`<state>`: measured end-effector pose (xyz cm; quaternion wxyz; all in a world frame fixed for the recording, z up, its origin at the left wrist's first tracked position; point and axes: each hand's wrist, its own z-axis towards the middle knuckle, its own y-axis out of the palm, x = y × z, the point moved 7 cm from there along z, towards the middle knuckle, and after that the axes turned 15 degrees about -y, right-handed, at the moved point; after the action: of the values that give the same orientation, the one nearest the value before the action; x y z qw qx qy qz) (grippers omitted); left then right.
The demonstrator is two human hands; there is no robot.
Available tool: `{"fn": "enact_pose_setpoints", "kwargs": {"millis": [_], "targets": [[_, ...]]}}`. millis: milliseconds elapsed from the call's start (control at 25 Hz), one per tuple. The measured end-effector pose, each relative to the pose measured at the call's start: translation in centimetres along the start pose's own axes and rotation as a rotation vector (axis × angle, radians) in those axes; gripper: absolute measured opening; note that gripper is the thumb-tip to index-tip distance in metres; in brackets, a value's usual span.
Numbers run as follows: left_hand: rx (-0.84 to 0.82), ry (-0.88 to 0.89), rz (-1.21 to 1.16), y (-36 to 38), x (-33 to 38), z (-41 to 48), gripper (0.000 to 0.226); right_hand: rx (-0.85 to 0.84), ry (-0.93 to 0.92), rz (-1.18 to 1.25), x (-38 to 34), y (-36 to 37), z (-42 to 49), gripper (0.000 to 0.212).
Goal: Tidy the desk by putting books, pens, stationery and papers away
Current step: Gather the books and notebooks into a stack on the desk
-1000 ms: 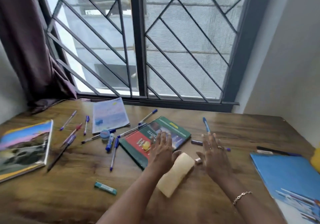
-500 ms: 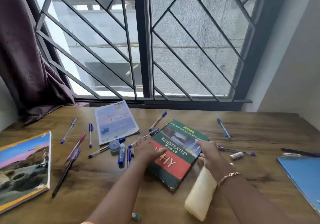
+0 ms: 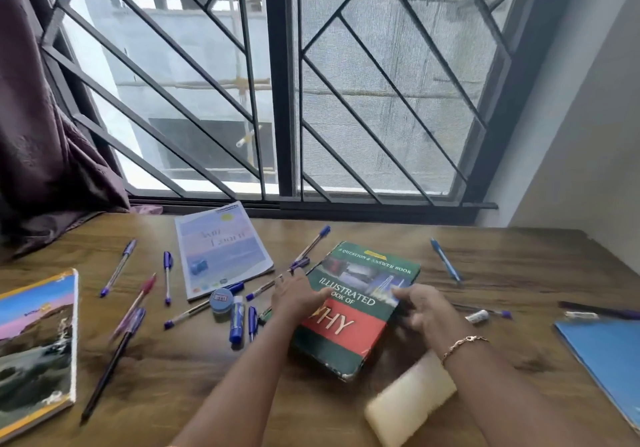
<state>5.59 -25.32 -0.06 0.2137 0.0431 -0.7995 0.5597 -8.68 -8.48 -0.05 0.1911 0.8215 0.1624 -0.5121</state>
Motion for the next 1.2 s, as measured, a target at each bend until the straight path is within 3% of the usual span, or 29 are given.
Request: {"fn": "enact_pose_setpoints", "kwargs": {"millis": [80, 240, 560, 880, 1040, 1200], "targets": [[0.024, -0.019, -0.051, -0.7, -0.1, 0.5, 0.065, -0.017, -0.050, 0.034, -0.4, 0.6, 0.3, 0.018], [-0.024, -0.023, -0.330, -2.7, 0.0, 1.1, 0.035, -0.046, -0.226, 0.086, -1.9, 1.2, 0.9, 0.031], [-0.101, 0.027, -0.890, -6.6, -0.7, 0.4, 0.013, -0.218, -0.544, 0.012, -7.9, 3.0, -1.3, 0.026], [0.109, 0.260, -0.888, -11.4, 4.5, -5.7, 0.020, -0.293, -0.778, 0.047, -15.6, -0.4, -3.7, 0.025], [0.035, 0.252, -0.938, -9.7, 9.3, -11.7, 0.010, -0.186, -0.742, -0.066, -19.3, -7.1, -3.3, 0.019], [-0.241, 0.078, -1.056, -3.7, 14.1, -17.3, 0.004, -0.109, -0.671, -0.233, -20.4, -15.8, -1.9, 0.011]]}}
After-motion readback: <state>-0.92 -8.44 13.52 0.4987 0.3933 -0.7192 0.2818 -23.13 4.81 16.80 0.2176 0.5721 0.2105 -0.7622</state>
